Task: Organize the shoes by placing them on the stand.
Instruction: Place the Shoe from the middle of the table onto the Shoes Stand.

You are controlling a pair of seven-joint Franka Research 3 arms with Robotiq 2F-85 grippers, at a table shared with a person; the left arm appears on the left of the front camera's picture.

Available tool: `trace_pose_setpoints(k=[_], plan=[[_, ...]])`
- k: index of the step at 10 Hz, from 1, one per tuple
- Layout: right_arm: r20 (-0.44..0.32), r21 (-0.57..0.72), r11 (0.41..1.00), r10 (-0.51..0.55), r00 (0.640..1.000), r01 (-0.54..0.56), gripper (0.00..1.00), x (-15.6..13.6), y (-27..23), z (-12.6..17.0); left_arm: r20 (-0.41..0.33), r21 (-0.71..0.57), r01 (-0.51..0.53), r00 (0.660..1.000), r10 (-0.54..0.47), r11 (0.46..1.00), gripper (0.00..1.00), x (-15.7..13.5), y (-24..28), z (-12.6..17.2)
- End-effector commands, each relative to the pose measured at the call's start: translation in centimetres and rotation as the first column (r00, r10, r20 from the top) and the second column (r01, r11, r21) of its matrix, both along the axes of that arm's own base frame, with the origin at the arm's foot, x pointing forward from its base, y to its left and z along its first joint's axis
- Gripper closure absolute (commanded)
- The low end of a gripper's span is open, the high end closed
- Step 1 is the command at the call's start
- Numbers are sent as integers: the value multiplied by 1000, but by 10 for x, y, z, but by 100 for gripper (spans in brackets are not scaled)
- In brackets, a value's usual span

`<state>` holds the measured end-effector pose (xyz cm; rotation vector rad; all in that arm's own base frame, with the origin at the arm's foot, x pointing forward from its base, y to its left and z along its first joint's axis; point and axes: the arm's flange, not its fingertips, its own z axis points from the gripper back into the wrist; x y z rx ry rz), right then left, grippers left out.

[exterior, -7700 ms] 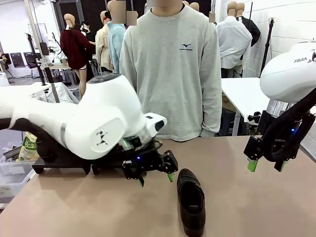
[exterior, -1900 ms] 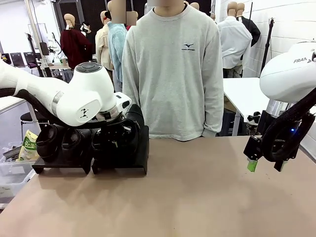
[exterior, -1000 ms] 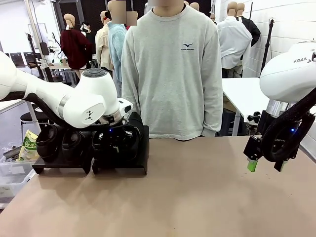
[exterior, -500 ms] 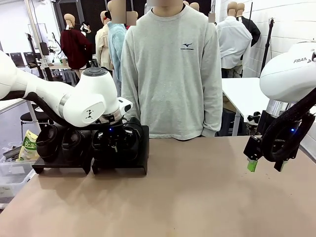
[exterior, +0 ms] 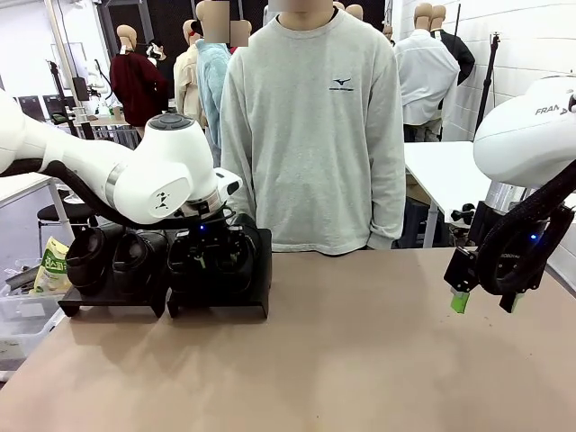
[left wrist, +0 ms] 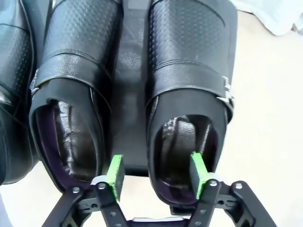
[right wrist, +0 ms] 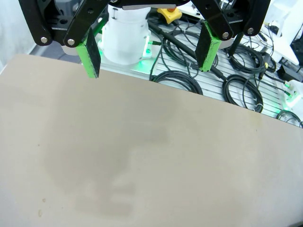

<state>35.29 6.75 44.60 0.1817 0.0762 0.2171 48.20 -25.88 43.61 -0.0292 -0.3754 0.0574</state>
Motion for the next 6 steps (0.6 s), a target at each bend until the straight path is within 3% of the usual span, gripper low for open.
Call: trace_pose_setpoints(k=[1, 6], plan=[[-5, -15, 1000, 9, 1000, -9, 0, 0, -2, 2, 31, 9, -11, 999, 11, 1000, 0, -11, -4, 16], [-5, -15, 1000, 9, 1000, -9, 0, 0, -2, 2, 111, -22, -28, 993, 30, 999, 0, -30, 2, 49]])
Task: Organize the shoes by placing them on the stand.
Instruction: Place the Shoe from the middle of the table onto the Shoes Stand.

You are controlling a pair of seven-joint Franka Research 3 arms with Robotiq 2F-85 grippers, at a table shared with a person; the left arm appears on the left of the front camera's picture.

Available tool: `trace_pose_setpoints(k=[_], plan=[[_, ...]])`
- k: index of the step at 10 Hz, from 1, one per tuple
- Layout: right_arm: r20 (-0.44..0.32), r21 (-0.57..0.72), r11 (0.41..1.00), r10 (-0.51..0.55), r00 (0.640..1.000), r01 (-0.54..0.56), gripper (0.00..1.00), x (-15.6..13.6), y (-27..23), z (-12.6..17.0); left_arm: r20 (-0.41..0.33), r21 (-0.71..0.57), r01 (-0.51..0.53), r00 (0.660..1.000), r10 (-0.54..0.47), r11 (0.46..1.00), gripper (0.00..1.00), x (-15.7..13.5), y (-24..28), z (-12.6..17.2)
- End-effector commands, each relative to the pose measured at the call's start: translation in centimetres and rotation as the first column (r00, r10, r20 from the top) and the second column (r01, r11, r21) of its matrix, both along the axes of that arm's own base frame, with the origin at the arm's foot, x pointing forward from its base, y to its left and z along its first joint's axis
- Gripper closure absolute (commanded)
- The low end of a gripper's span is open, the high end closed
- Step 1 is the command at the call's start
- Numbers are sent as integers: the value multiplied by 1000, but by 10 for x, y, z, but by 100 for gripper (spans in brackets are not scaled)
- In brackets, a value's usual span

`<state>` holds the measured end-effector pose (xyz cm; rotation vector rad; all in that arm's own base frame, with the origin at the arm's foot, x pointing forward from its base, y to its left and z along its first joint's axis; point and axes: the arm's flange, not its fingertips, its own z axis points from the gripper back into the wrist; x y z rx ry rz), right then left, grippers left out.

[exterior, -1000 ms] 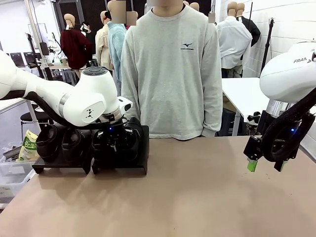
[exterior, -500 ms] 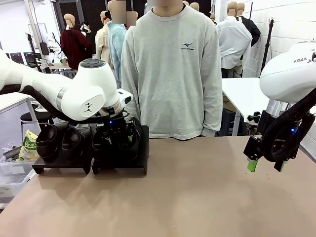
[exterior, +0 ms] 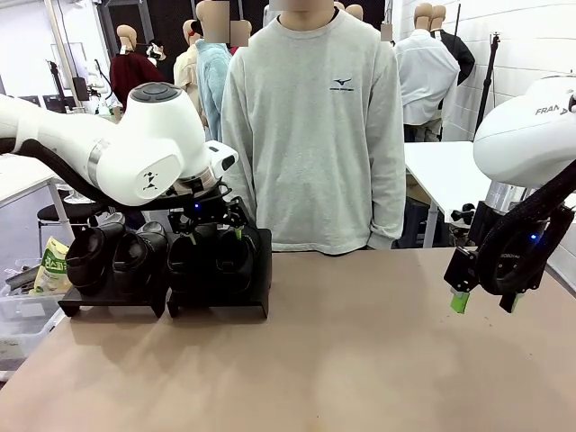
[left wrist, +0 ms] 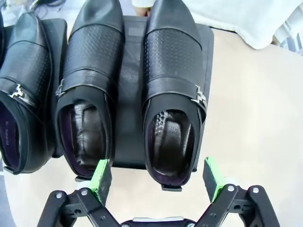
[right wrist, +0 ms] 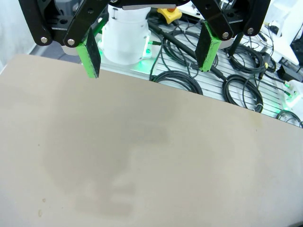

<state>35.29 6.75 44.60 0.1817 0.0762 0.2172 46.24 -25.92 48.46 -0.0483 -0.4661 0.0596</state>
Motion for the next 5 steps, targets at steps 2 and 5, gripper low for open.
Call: trace_pose_setpoints(k=[2, 5], plan=[[-4, -15, 1000, 9, 1000, -9, 0, 0, -2, 2, -11, 2, 4, 1000, -4, 1000, 0, 4, -1, -5], [-4, -15, 1000, 9, 1000, -9, 0, 0, -2, 2, -11, 2, 4, 1000, -4, 1000, 0, 4, -1, -5]])
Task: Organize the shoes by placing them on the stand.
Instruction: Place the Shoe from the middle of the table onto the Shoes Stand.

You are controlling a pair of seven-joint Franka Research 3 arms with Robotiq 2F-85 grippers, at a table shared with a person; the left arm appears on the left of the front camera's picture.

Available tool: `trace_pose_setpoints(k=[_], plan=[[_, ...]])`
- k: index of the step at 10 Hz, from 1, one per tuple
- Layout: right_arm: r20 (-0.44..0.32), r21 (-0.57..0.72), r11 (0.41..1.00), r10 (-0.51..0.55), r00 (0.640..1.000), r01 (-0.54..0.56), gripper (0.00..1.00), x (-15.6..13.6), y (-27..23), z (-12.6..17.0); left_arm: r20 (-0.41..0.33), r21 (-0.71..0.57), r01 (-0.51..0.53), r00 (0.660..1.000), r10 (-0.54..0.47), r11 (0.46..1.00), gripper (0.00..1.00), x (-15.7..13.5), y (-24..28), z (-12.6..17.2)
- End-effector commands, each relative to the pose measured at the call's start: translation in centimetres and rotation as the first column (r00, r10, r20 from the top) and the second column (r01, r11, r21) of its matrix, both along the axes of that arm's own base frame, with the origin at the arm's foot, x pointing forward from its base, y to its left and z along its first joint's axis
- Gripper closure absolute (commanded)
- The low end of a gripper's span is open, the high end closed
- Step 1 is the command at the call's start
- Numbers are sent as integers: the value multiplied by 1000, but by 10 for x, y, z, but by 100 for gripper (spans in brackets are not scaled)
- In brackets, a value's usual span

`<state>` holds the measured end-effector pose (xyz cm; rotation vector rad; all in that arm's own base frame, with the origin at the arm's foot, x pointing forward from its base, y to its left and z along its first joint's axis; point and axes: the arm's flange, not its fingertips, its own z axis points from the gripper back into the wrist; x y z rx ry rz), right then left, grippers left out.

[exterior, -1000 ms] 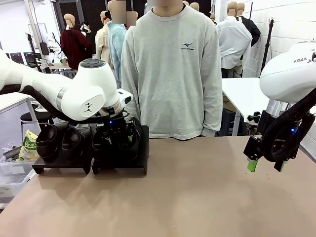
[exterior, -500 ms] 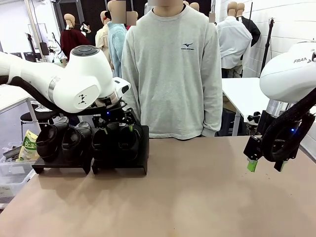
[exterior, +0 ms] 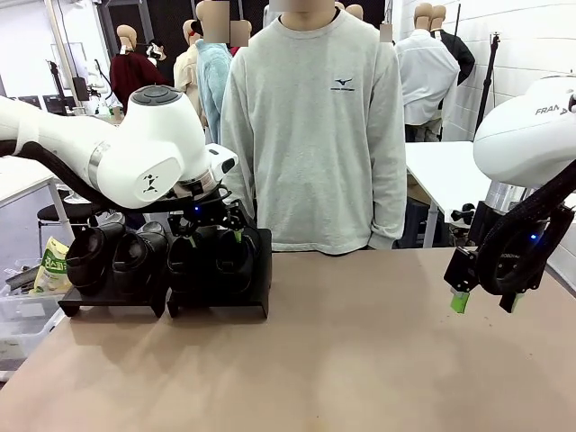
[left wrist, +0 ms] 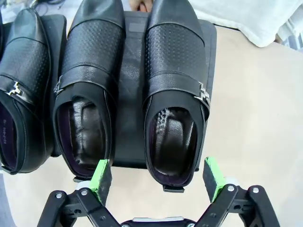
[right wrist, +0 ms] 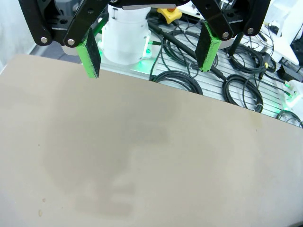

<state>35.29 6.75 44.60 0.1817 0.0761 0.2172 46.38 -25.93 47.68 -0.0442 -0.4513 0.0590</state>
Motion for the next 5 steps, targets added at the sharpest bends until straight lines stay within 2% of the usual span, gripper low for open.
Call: trace_pose_setpoints(k=[1, 5], plan=[[-5, -15, 1000, 9, 1000, -9, 0, 0, -2, 1, 4, -2, 4, 1000, -4, 1000, 0, 2, -1, 2], [-5, -15, 1000, 9, 1000, -9, 0, 0, -2, 1, 4, -2, 4, 1000, -4, 1000, 0, 2, -1, 2]])
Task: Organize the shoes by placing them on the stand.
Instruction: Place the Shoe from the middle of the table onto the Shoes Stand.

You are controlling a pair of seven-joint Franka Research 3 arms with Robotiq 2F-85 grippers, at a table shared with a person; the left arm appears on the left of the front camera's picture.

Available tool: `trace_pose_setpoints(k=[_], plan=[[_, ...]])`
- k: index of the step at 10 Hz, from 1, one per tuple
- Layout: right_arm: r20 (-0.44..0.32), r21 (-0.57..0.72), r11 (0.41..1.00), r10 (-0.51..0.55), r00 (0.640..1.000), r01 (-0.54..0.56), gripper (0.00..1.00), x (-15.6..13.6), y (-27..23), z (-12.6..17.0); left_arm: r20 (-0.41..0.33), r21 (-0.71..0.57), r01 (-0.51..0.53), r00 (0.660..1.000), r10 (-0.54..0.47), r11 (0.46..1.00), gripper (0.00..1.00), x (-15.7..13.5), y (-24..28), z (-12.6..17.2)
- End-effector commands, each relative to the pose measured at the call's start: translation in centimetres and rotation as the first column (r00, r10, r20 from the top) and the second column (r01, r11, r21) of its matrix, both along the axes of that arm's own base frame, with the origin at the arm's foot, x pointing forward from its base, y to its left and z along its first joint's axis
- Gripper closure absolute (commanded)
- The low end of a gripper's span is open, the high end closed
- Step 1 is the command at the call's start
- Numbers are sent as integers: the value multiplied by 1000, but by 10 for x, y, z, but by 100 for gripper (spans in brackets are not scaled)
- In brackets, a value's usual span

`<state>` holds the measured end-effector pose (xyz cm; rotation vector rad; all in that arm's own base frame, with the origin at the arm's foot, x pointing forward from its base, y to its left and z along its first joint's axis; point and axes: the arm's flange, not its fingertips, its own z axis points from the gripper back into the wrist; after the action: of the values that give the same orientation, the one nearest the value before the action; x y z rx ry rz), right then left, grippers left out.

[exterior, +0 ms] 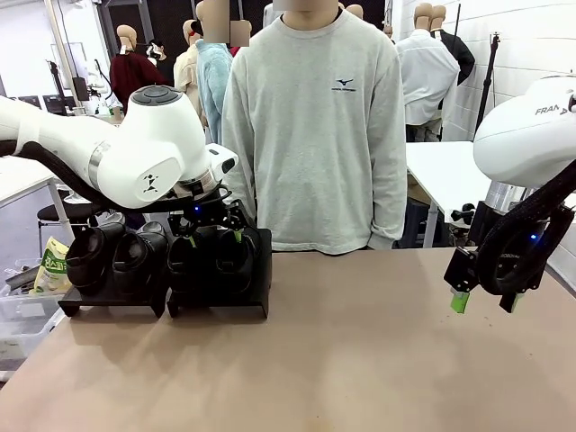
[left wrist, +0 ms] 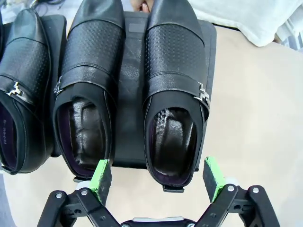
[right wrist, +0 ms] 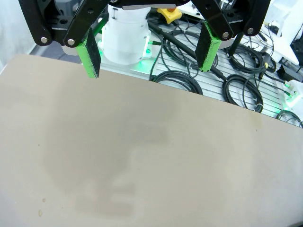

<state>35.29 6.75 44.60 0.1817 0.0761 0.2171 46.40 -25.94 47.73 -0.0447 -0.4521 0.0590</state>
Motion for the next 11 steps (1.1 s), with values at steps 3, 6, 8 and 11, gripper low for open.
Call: trace_pose_setpoints(k=[3, 6, 8, 11], plan=[[-5, -15, 1000, 9, 1000, -9, 0, 0, -2, 1, 3, -1, 4, 1000, -4, 1000, 0, 2, -1, 2], [-5, -15, 1000, 9, 1000, -9, 0, 0, -2, 1, 3, -1, 4, 1000, -4, 1000, 0, 2, -1, 2], [-5, -15, 1000, 9, 1000, -9, 0, 0, -2, 1, 3, -1, 4, 1000, -4, 1000, 0, 2, -1, 2], [-5, -15, 1000, 9, 1000, -9, 0, 0, -2, 1, 3, -1, 4, 1000, -4, 1000, 0, 2, -1, 2]])
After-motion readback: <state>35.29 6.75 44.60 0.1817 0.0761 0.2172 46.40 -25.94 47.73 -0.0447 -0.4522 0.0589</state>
